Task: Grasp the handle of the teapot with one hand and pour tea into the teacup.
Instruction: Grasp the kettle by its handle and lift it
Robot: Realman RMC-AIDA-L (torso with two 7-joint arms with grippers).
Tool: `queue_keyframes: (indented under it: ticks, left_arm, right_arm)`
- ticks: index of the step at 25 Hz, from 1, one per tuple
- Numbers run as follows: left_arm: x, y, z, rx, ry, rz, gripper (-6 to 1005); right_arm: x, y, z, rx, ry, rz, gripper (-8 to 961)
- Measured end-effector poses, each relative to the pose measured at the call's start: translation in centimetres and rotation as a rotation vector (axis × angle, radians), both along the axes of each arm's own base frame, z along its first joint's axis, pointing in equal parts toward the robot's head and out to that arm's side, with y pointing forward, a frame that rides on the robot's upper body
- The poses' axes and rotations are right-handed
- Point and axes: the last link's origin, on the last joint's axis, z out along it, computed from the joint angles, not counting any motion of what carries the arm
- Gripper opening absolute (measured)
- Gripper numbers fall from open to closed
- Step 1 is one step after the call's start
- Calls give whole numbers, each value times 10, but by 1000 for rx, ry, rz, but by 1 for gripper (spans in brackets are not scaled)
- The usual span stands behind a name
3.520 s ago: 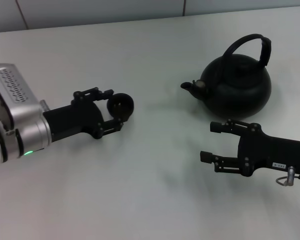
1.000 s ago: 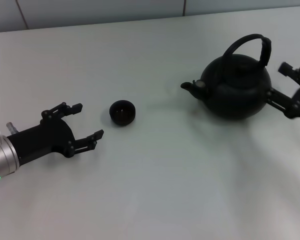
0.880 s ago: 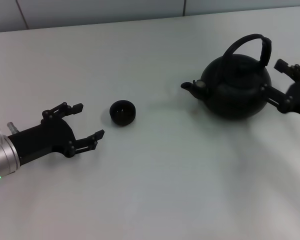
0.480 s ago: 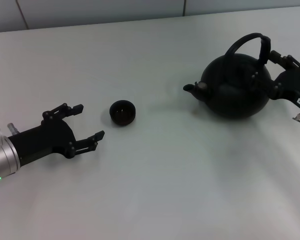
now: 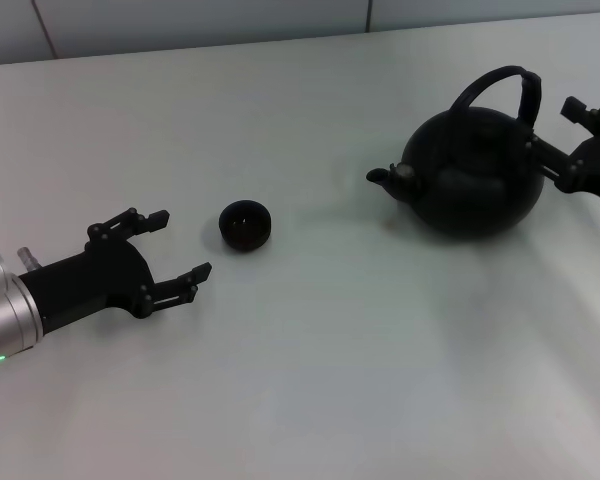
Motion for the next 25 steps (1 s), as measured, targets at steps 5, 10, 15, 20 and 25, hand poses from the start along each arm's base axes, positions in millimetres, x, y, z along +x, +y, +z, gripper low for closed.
queue_keyframes:
  ticks: [5,10,15,20,25]
  left_arm:
    - [1,0,0,-2,-2,-4,860]
    - [2,0,-1,-6,-4,-8,860]
    - [3,0,-2,-12,-4,-11,860]
    - [3,-1,-3,-18,-1,-13,859]
    - [3,-2,-4,-21,0,-15,859]
  right_arm:
    - [0,10,2,5,-24,-19,813]
    - [-4,21,1,7,-49,-17,809]
    - [-9,31,-2,7,-72,-15,806]
    - [-11,34,-1,46,-66,-16,803]
    - [-13,35,-3,50,-74,-9,773]
